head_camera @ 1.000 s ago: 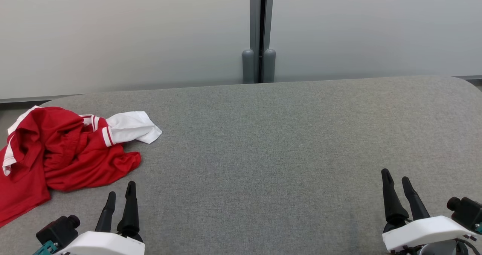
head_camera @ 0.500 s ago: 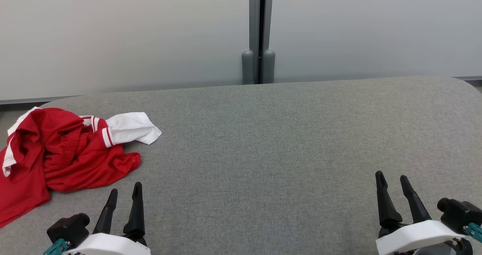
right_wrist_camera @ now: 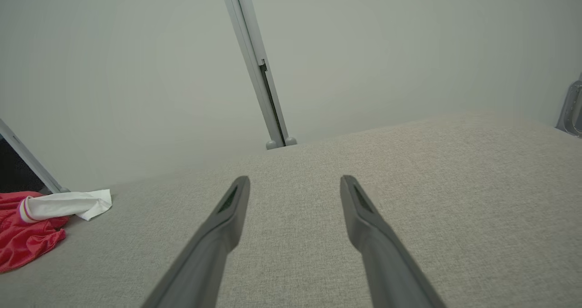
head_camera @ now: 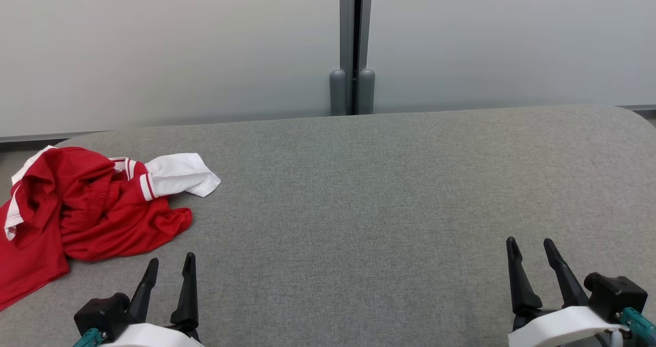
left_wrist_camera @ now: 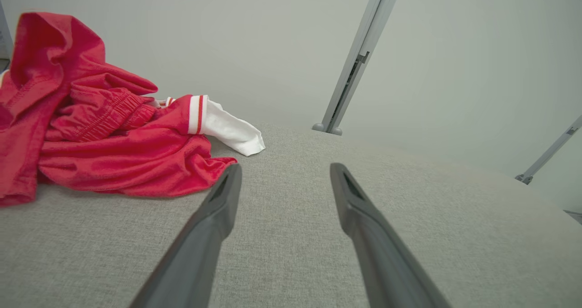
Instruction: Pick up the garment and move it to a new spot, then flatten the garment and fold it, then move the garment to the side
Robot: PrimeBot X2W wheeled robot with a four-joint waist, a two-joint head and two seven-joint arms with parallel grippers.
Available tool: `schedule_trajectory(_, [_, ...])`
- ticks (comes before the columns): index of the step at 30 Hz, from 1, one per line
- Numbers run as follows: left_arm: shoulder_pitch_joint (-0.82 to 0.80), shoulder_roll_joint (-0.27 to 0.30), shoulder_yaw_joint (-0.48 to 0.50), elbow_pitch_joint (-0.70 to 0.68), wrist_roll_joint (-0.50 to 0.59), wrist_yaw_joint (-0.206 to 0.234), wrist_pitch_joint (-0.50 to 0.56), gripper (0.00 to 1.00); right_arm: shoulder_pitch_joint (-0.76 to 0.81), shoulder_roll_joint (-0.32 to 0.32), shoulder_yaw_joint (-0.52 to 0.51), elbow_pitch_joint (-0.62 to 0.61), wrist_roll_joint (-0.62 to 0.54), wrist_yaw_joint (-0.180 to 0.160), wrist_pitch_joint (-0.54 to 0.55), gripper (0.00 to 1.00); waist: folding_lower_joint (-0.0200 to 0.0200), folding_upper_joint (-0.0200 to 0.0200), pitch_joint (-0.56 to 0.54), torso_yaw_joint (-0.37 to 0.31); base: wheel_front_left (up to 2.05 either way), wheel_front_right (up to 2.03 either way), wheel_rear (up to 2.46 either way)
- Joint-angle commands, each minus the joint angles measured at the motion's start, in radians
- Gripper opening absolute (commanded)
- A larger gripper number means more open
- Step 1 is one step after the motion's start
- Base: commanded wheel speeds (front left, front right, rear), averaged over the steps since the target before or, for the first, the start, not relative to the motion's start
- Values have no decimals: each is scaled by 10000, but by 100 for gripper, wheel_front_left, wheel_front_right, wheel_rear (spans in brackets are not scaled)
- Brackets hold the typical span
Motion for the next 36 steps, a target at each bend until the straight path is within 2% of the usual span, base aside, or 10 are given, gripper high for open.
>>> schedule_trajectory(1, [-11, 96, 32, -52, 256, -25, -80, 100, 5, -114, -1, -27, -277, 20, -96, 100, 0, 0, -6, 7, 0, 0, 0])
schedule_trajectory(20, [281, 56, 138, 76, 1971, 30, -510, 100, 204, -136, 48, 296, -1796, 21, -533, 100, 0, 0, -60, 41, 0, 0, 0])
schedule_trajectory(36, [424, 24, 418, 286, 2953, -48, -796, 100, 352, -67, -163, 263, -2423, 23, -820, 100, 0, 0, -149, 90, 0, 0, 0])
